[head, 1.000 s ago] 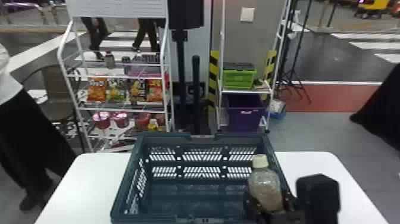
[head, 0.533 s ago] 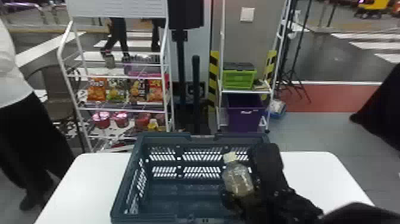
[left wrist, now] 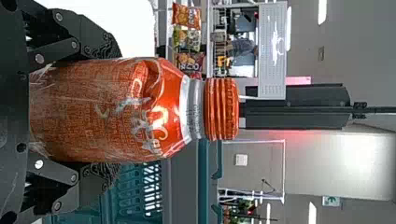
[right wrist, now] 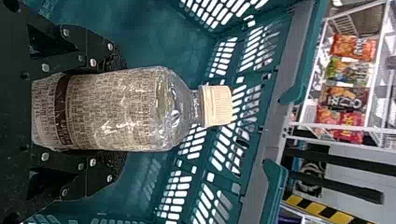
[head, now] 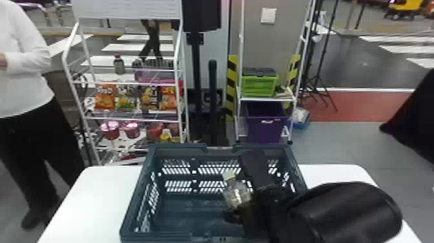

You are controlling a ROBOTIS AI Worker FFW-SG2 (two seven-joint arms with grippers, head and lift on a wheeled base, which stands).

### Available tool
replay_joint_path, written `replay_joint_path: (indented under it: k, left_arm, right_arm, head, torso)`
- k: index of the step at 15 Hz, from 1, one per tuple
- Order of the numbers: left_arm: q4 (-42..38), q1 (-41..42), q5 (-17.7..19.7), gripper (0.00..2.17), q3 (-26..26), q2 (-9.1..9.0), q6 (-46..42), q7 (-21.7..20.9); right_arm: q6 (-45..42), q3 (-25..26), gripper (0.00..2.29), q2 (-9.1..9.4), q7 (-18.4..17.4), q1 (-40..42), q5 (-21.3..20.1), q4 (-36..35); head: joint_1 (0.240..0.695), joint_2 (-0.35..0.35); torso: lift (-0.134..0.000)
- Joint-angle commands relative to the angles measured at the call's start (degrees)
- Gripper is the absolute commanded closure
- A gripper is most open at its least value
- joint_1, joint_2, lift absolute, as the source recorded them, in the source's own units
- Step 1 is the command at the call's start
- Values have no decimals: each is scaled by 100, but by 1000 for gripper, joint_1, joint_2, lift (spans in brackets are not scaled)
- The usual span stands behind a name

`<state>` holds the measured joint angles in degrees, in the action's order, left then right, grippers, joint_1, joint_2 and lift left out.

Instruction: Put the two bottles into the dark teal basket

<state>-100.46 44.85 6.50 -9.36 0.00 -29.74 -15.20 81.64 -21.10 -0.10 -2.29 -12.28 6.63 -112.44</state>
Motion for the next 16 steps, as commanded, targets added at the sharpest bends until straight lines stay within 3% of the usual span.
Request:
replay_joint_path:
  k: [1, 4, 5, 8, 12, 16]
  left_arm:
    - [18, -29, 9, 2145, -4, -15, 0, 0]
    - [53, -73, 36, 2145, -22, -15, 0, 0]
    - [71, -82, 62, 2145, -30, -15, 0, -9]
    - [71, -99, 97, 2145, -39, -15, 17, 0]
    - [53, -99, 141, 2145, -57, -15, 17, 0]
    - [-8, -73, 141, 2145, -66, -15, 17, -9]
  right_arm:
    - [-30, -70, 1463, 15, 0, -205, 155, 337]
    - [58, -88, 309, 15, -9, -222, 251, 346]
    - [93, -88, 76, 15, -9, -222, 251, 319]
    - [76, -52, 43, 15, -9, -213, 278, 240]
    - [-575, 27, 39, 15, 26, 121, 260, -437]
    - [-2385, 343, 39, -535, 105, 1114, 260, -1131]
  head:
    - [499, 0]
    - [499, 0]
    - [499, 0]
    - [499, 0]
    - [499, 0]
    - [499, 0]
  torso:
    - [0]
    - [0]
    - [0]
    - [0]
    - [0]
    - [0]
